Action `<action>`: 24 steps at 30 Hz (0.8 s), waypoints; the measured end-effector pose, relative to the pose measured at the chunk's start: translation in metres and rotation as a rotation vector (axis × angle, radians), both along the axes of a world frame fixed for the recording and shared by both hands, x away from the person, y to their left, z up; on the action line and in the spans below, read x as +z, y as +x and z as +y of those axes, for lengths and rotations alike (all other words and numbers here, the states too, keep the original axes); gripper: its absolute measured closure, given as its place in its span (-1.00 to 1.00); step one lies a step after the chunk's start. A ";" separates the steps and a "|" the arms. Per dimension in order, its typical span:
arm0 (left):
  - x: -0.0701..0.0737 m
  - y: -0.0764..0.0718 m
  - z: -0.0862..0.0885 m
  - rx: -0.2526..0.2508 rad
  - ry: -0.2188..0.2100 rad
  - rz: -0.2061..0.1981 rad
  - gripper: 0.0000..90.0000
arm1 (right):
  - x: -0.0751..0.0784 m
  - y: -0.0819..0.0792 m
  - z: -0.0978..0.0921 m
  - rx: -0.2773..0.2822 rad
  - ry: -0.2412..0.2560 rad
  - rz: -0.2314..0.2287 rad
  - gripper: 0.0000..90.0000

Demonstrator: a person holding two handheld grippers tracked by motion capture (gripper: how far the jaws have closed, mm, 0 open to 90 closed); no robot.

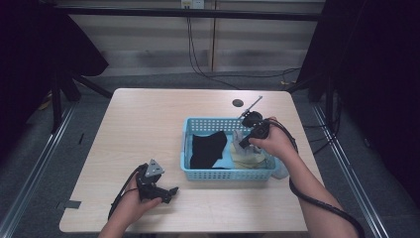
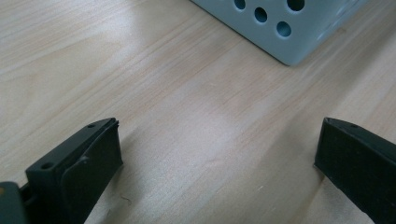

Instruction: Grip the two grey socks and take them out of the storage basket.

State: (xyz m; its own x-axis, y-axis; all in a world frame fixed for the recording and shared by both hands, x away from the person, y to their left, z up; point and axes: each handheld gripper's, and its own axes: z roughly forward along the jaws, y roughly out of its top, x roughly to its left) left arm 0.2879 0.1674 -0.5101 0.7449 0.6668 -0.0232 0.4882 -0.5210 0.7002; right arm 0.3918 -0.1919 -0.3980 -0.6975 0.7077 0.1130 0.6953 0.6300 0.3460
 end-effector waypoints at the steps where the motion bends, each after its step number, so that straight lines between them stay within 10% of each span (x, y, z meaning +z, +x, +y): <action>1: 0.000 0.000 0.000 0.000 -0.001 0.000 -1.00 | 0.002 -0.001 0.000 -0.004 0.004 -0.002 0.83; 24: 0.000 0.000 0.000 0.001 0.000 0.001 -1.00 | 0.047 -0.006 -0.016 0.010 0.004 -0.016 0.82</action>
